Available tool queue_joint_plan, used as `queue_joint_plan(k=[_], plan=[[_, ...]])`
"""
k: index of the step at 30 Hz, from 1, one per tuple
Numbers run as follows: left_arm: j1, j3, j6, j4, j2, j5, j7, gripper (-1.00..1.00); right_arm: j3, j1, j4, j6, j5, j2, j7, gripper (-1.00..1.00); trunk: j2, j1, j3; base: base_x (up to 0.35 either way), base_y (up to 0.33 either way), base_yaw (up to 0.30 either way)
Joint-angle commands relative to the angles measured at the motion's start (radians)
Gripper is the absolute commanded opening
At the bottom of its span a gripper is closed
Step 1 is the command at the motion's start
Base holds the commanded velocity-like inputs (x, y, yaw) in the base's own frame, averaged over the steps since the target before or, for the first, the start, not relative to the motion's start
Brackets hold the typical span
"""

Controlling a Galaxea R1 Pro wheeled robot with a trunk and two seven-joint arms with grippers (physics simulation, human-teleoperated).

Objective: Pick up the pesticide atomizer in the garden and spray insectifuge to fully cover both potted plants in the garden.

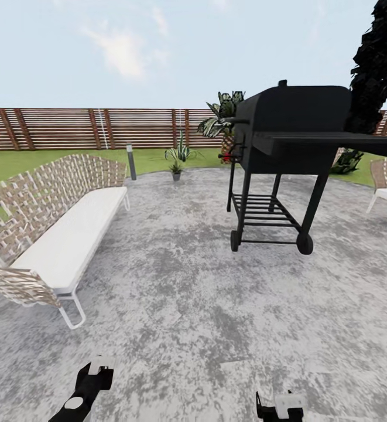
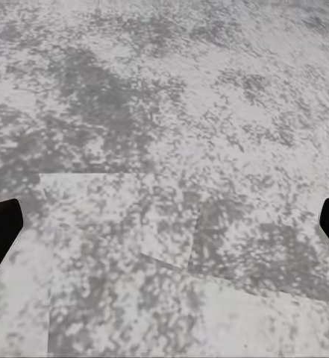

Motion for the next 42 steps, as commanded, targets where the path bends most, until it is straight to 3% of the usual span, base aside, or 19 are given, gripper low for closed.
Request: queue_joint_plan(k=[1, 34, 38, 42], plan=[[-0.001, 0.007, -0.005, 0.001, 0.000, -0.010, 0.001, -1.00, -0.007, -0.001, 0.001, -0.002, 0.011, 0.000, -0.005, 1.00, 0.000, 0.000, -0.001, 0.338, 0.000, 0.000], [-0.001, 0.007, -0.005, 0.003, -0.001, -0.010, 0.001, -1.00, -0.008, -0.001, -0.010, -0.002, 0.011, -0.005, -0.007, 1.00, 0.000, 0.000, -0.001, 0.338, 0.010, 0.000], [-0.001, 0.008, -0.005, 0.002, -0.001, -0.010, 0.001, -1.00, -0.012, -0.002, -0.159, -0.002, 0.004, -0.028, -0.004, 1.00, 0.000, 0.000, -0.001, 0.338, 0.079, 0.000], [-0.001, 0.008, -0.005, 0.002, 0.000, -0.011, 0.000, -1.00, -0.008, -0.002, -0.200, -0.002, 0.008, -0.032, -0.004, 1.00, 0.000, 0.000, -0.001, 0.296, 0.148, 0.000]])
